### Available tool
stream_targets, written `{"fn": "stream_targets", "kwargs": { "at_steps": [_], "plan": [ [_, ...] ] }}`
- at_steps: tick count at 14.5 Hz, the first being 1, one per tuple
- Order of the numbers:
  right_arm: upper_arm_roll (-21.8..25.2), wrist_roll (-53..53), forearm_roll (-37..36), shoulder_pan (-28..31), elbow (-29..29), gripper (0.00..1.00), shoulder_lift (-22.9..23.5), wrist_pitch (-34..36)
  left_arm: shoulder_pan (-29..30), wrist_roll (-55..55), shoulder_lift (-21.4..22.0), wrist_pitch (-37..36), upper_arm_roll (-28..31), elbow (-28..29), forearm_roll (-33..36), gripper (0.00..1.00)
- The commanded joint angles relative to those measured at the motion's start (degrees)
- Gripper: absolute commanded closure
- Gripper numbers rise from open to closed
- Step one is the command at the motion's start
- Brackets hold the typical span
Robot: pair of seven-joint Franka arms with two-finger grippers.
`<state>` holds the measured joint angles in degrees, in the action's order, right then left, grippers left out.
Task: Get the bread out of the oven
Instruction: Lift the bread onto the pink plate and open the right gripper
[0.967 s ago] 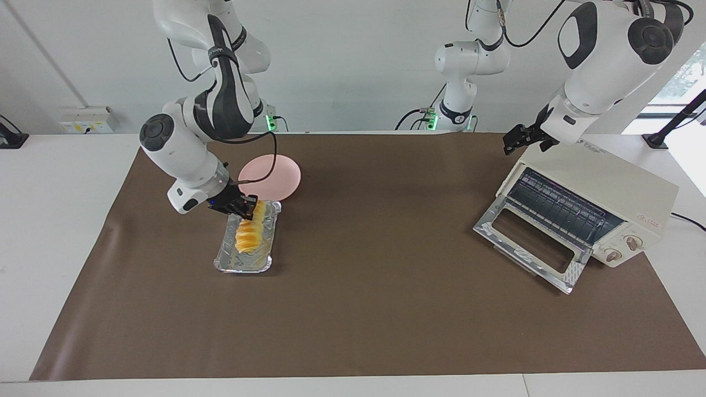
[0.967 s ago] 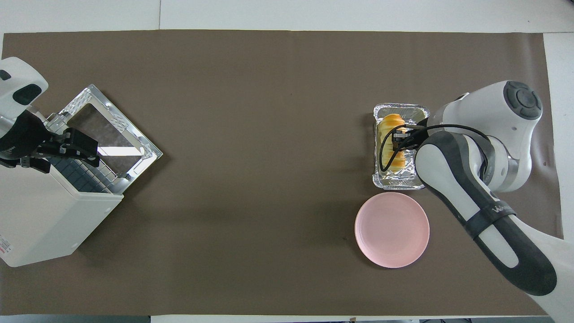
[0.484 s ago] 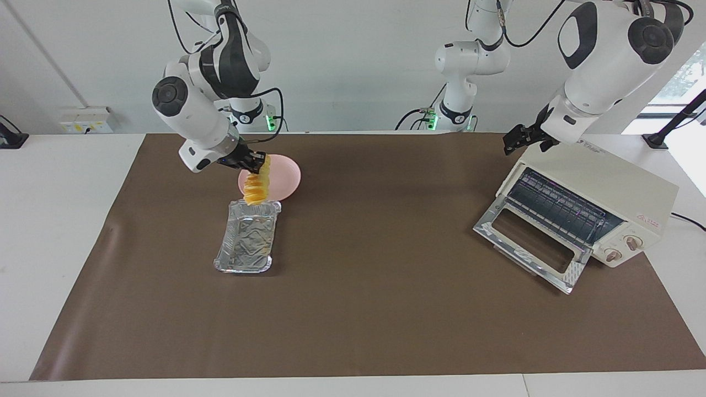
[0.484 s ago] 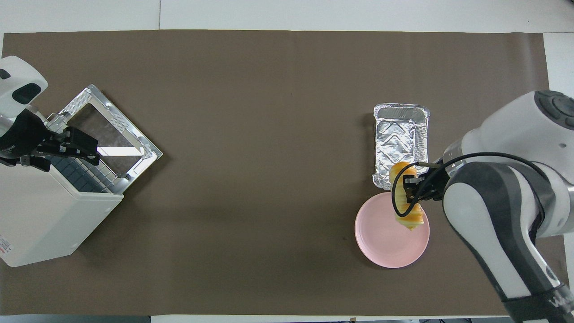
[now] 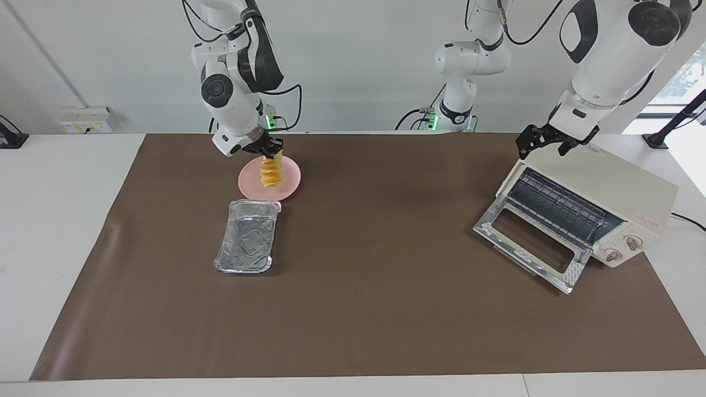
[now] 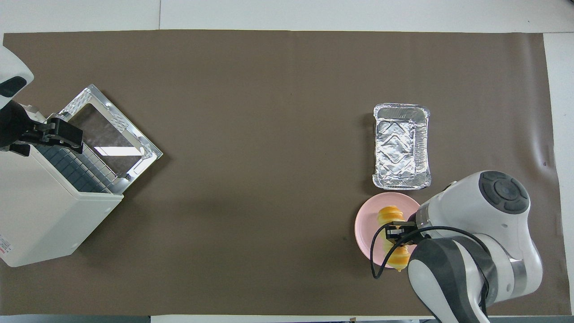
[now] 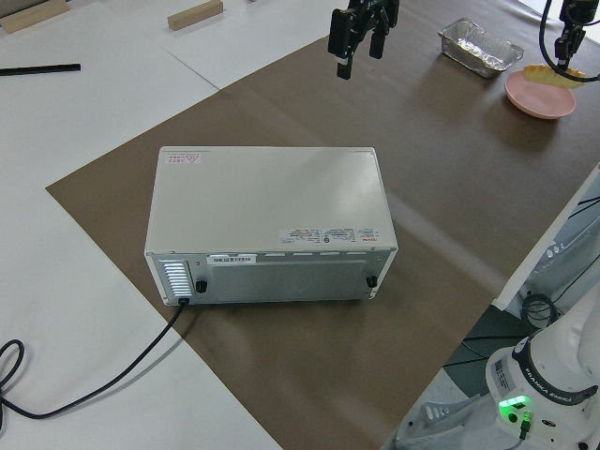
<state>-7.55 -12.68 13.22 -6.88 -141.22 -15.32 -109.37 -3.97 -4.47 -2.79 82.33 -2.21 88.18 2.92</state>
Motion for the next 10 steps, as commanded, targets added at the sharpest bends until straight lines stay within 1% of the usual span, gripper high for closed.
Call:
{"fn": "stream_targets", "kwargs": {
  "at_steps": [1,5,10],
  "plan": [
    [0.0,-0.4,0.6,0.2,-2.3,1.00,-1.7,-2.9,-0.2,1.0,0.3,-1.2,-0.6,-0.8,0.8,0.00],
    [0.0,-0.2,0.6,0.2,-5.1,1.00,-0.3,-9.4,-0.2,1.0,0.6,-1.2,-0.7,-0.4,0.3,0.00],
    [0.0,0.0,0.6,0.3,-5.2,1.00,2.0,-13.1,-1.0,0.6,1.0,-1.0,-0.7,0.8,0.2,0.00]
  ]
}}
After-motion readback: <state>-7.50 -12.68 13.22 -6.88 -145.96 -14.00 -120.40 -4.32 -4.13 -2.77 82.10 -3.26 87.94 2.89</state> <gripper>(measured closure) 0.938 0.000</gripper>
